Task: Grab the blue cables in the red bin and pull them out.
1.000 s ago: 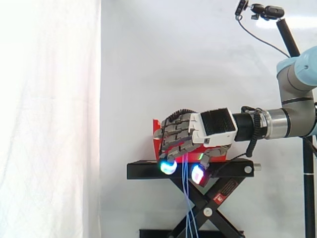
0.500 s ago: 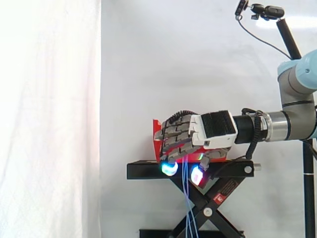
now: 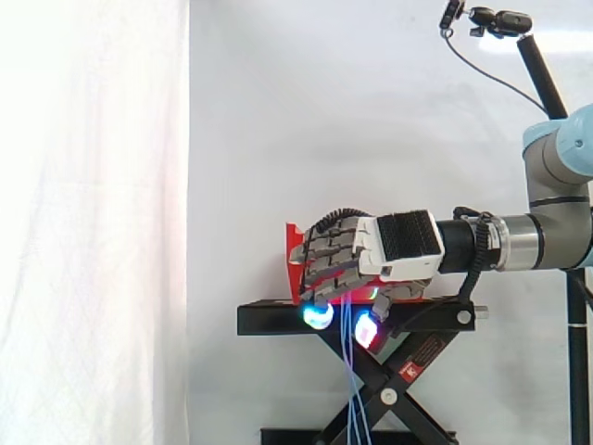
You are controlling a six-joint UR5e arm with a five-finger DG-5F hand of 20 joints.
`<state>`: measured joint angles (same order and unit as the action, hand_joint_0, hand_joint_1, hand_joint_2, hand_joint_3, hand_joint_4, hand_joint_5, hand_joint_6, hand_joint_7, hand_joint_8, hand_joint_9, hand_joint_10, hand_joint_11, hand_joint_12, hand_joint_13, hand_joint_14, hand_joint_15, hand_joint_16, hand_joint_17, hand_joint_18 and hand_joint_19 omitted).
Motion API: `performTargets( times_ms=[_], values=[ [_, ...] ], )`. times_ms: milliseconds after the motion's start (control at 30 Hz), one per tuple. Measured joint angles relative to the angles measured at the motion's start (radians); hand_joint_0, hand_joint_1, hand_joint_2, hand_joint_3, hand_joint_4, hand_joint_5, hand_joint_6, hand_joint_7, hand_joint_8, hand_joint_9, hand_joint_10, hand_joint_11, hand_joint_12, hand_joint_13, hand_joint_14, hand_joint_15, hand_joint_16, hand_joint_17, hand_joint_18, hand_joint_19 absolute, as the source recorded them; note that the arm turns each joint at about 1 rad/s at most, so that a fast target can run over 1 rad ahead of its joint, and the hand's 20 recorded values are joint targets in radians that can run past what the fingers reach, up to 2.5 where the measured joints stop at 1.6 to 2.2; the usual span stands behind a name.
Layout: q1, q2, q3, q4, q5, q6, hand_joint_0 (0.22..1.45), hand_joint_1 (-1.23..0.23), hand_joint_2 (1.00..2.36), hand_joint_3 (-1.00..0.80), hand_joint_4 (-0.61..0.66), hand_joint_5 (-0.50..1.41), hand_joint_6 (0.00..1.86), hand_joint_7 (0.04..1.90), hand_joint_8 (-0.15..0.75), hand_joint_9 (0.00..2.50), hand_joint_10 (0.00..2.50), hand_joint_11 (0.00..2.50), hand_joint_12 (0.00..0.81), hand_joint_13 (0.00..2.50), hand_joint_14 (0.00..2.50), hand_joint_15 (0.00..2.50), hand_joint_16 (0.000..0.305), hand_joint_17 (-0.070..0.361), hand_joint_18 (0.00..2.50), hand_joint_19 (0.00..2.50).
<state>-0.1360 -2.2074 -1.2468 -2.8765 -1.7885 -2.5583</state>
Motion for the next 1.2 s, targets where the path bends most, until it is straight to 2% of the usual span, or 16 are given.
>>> performTargets(
  times_ms=[267,400,533,1200],
  values=[
    [0.0,0.0,0.0,0.015,0.0,0.0,0.81,-0.97,1.0,-1.0,0.11,0.88,0.13,0.83,0.237,0.73,0.02,0.48,0.313,0.52,0.01,0.24,0.04,0.091,0.42,0.29],
    [0.0,0.0,0.0,0.017,0.0,0.0,0.81,-0.96,1.0,-1.0,0.1,0.9,0.0,0.85,0.235,0.73,0.02,0.47,0.314,0.52,0.01,0.25,0.04,0.091,0.42,0.29],
    [0.0,0.0,0.0,0.017,0.0,0.0,0.81,-0.96,1.0,-1.0,0.1,0.88,0.0,0.8,0.236,0.73,0.02,0.47,0.314,0.52,0.01,0.25,0.04,0.09,0.43,0.3],
    [-0.002,0.001,0.0,0.021,0.0,-0.001,0.8,-0.94,1.0,-1.0,0.11,0.87,0.01,0.77,0.238,0.73,0.02,0.47,0.315,0.53,0.01,0.26,0.041,0.091,0.44,0.32]
  ],
)
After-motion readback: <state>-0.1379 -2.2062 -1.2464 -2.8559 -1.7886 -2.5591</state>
